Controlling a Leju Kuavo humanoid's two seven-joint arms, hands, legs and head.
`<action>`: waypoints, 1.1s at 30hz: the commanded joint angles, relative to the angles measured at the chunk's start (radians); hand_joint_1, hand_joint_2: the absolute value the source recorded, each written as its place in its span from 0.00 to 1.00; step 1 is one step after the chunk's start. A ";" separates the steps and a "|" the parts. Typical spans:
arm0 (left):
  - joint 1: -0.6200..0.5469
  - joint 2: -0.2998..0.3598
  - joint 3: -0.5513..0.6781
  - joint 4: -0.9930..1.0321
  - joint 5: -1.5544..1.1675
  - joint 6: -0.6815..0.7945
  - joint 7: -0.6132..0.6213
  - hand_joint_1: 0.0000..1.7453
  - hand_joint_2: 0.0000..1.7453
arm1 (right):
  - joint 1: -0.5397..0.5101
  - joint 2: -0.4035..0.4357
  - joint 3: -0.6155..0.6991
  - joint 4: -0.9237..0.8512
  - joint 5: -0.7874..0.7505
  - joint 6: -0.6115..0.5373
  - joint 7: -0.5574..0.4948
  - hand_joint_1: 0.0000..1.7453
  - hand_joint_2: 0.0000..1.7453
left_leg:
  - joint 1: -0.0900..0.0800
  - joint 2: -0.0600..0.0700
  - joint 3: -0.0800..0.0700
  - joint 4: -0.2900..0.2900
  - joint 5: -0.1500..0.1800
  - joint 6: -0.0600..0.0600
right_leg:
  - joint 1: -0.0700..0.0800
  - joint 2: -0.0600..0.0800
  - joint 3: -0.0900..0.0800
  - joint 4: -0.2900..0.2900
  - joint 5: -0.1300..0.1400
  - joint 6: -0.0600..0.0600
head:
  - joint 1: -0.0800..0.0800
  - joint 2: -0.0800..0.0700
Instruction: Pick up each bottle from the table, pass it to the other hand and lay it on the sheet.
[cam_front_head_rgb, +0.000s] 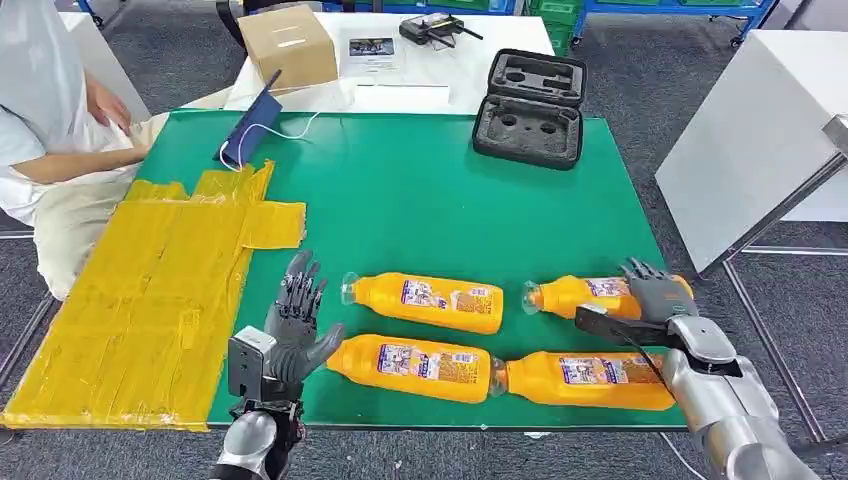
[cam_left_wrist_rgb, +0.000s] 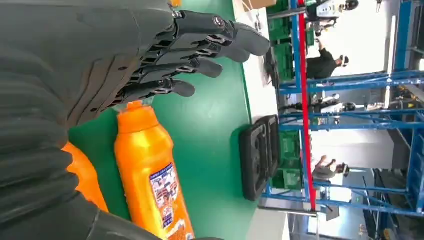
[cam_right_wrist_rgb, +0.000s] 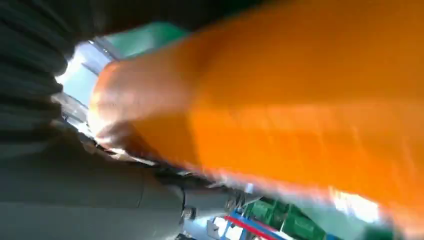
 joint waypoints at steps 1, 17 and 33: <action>-0.049 0.030 -0.028 0.100 0.006 -0.006 -0.004 0.00 1.00 | 0.031 -0.019 0.048 0.112 -0.048 0.051 -0.045 1.00 1.00 | 0.001 -0.001 0.002 -0.001 0.000 -0.001 | 0.001 -0.001 0.003 -0.003 0.000 -0.001 | 0.000 0.000; 0.026 0.028 -0.043 -0.014 -0.015 -0.003 0.025 0.00 1.00 | -0.008 0.221 -0.111 -0.153 -0.191 -0.347 -0.018 1.00 1.00 | 0.001 0.012 0.001 -0.001 -0.002 -0.003 | 0.002 0.010 0.010 -0.002 0.002 -0.002 | 0.000 0.000; 0.025 0.029 -0.082 -0.030 -0.047 0.008 0.035 0.00 1.00 | 0.038 0.287 -0.190 -0.336 -0.281 -0.429 -0.064 1.00 1.00 | 0.000 0.005 -0.006 0.000 -0.001 -0.002 | 0.001 0.004 0.005 0.000 0.000 -0.002 | 0.000 0.000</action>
